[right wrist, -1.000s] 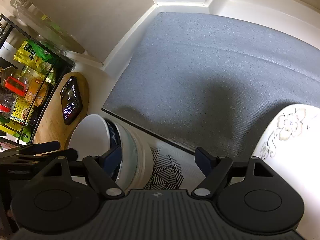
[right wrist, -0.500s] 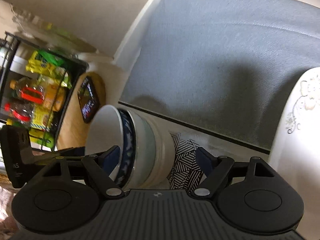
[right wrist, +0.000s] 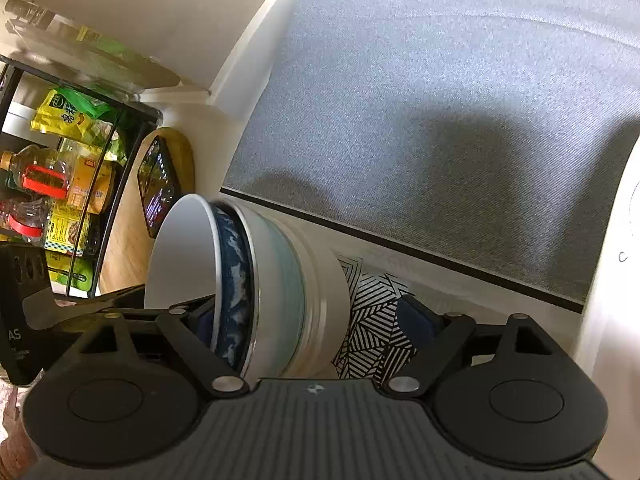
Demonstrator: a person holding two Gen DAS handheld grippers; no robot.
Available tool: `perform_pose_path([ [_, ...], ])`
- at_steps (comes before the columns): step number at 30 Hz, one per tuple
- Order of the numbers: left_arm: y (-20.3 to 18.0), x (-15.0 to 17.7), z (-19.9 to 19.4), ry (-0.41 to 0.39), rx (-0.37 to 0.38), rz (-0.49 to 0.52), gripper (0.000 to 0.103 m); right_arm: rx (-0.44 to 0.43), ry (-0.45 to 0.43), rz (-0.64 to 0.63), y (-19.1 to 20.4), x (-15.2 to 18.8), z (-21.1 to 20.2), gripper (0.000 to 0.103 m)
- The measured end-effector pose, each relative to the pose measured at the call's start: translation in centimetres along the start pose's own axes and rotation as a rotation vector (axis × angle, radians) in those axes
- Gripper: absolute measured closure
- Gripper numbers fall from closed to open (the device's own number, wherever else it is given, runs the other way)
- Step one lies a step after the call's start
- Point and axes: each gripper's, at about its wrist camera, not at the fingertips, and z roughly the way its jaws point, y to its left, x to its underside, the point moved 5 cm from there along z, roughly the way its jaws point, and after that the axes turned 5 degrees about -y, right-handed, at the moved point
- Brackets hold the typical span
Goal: Organize plates and bowls
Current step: 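Close both grippers on the sides of the bowl stack and lift it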
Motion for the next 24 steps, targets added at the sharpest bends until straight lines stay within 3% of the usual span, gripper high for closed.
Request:
perform_pose_path([
  [13, 1.0, -0.1, 0.5, -0.024, 0.073, -0.042, 0.000, -0.030, -0.009, 0.053, -1.4, 0.5, 1.0, 0.004],
  [20, 1.3, 0.4, 0.0, -0.095, 0.069, -0.095, 0.000, -0.061, -0.031, 0.049, -1.3, 0.4, 1.2, 0.000],
  [24, 1.2, 0.1, 0.1, -0.070, 0.068, -0.091, 0.000, -0.075, -0.061, 0.065, -1.6, 0.5, 0.9, 0.000],
])
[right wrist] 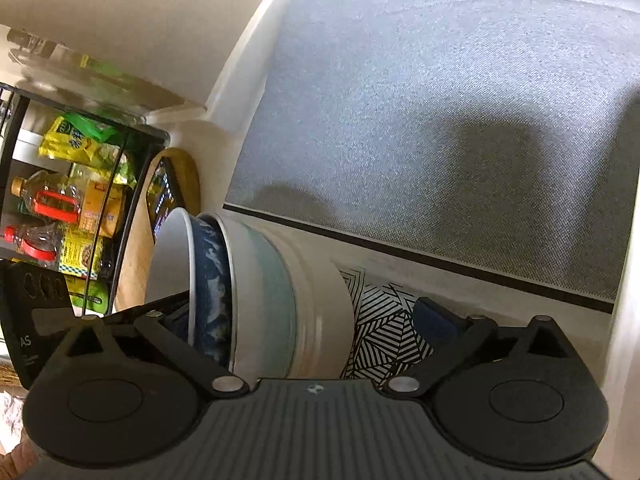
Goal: Organize plates and bowls
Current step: 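Close both grippers on the sides of the bowl stack and lift it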
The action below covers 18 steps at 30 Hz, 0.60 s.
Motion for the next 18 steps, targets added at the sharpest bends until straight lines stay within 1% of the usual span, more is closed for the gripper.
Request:
perform_pose_path([
  [1, 0.0, -0.1, 0.0, 0.004, -0.007, 0.001, 0.002, -0.006, -0.007, 0.000, -0.2, 0.0, -0.2, 0.000],
  [3, -0.2, -0.1, -0.4, 0.001, 0.022, -0.002, 0.014, -0.017, -0.022, -0.004, -0.2, 0.1, -0.3, 0.000],
  [4, -0.3, -0.1, -0.7, 0.006, 0.066, -0.020, 0.025, -0.018, -0.027, -0.016, -0.1, 0.1, -0.3, 0.000],
  [6, -0.5, -0.1, -0.7, -0.002, 0.056, -0.030, 0.026, -0.006, -0.027, -0.080, 0.6, 0.5, -0.1, 0.000],
  [7, -0.5, 0.0, -0.7, -0.013, 0.059, -0.027, 0.026, 0.003, -0.030, -0.122, 0.9, 0.8, -0.1, 0.009],
  [8, -0.7, 0.1, -0.7, -0.017, 0.060, -0.024, 0.027, -0.024, -0.030, -0.138, 1.2, 1.1, 0.0, 0.019],
  [9, -0.8, 0.1, -0.7, -0.022, 0.058, -0.016, 0.027, -0.073, -0.005, -0.108, 1.4, 1.4, 0.3, 0.016],
  [10, -0.9, 0.1, -0.8, -0.027, 0.057, -0.005, 0.028, -0.066, -0.015, -0.090, 1.3, 1.5, 0.4, 0.016],
  [12, -0.8, 0.2, -0.9, -0.041, 0.064, -0.004, 0.029, -0.060, -0.040, -0.108, 1.5, 1.5, 0.4, 0.018],
  [14, -0.7, 0.2, -1.0, -0.055, 0.075, -0.006, 0.032, -0.058, -0.063, -0.098, 1.2, 1.5, 0.2, 0.024],
  [16, -0.8, 0.3, -1.2, -0.070, 0.083, 0.006, 0.034, -0.042, -0.088, -0.088, 0.8, 1.5, -0.1, 0.035],
  [18, -1.1, 0.4, -1.3, -0.085, 0.086, 0.028, 0.036, -0.040, -0.109, -0.093, 0.4, 1.2, -0.3, 0.036],
])
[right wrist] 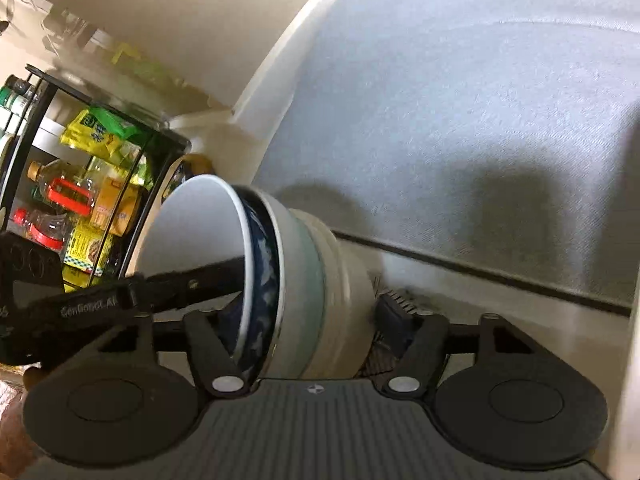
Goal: Organize plates and bowls
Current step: 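Close both grippers on the sides of the bowl stack and lift it, then carry the bowl stack with both grippers toward the flower-print plate stack by the stove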
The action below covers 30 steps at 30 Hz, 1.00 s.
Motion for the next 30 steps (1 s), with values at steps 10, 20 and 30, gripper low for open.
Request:
perform_pose_path([
  [10, 0.1, -0.6, 0.2, -0.046, 0.014, -0.016, 0.044, 0.026, -0.026, -0.083, 1.2, -0.3, 1.4, 0.026],
  [20, -0.5, -1.0, 0.2, -0.058, 0.011, 0.008, 0.044, -0.008, -0.033, -0.028, 0.4, -0.6, 1.0, 0.034],
  [30, 0.9, 0.3, -0.2, 0.018, -0.054, -0.106, 0.026, -0.014, 0.007, -0.015, 0.1, -0.9, 1.0, 0.035],
])
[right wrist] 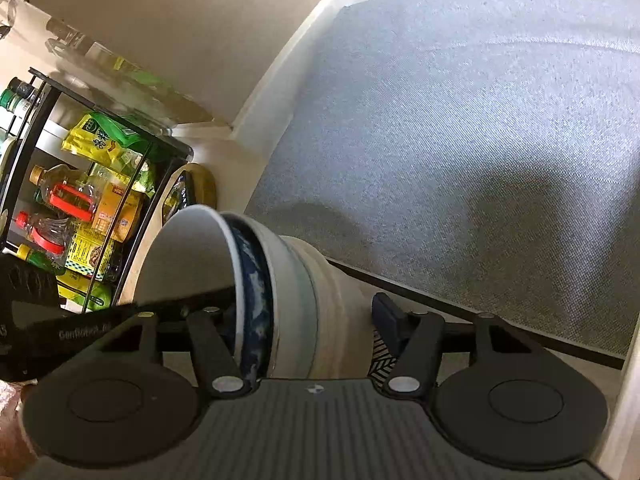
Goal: Organize plates and bowls
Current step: 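Carry the bowl stack with both grippers toward the flower-print plate stack by the stove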
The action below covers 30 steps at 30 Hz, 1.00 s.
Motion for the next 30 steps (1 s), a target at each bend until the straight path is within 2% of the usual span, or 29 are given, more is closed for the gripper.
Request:
perform_pose_path([
  [2, 0.6, 0.4, 0.2, 0.010, 0.009, -0.040, 0.022, -0.003, 0.013, 0.000, -0.1, 0.0, 0.0, 0.034],
  [8, 1.2, 0.3, 0.7, 0.032, 0.022, -0.122, 0.023, 0.005, 0.049, 0.024, -0.1, -0.3, 0.2, 0.032],
  [12, 2.3, -0.3, 1.2, 0.132, 0.074, -0.256, 0.029, 0.001, 0.075, 0.043, -0.1, -0.7, 0.3, 0.030],
  [16, 3.2, -0.9, 1.2, 0.184, 0.102, -0.349, 0.027, 0.015, 0.106, 0.041, 0.2, -1.0, 0.2, 0.030],
  [20, 2.6, -1.0, 1.3, 0.191, 0.090, -0.303, 0.023, 0.034, 0.133, 0.010, 0.9, -1.0, 0.3, 0.030],
  [26, 2.0, -0.8, 1.3, 0.237, 0.115, -0.280, 0.022, 0.050, 0.148, 0.019, 1.1, -1.1, 0.5, 0.029],
  [30, 2.0, -0.9, 1.8, 0.223, 0.119, -0.272, 0.023, 0.062, 0.144, 0.014, 1.2, -1.0, 0.6, 0.030],
])
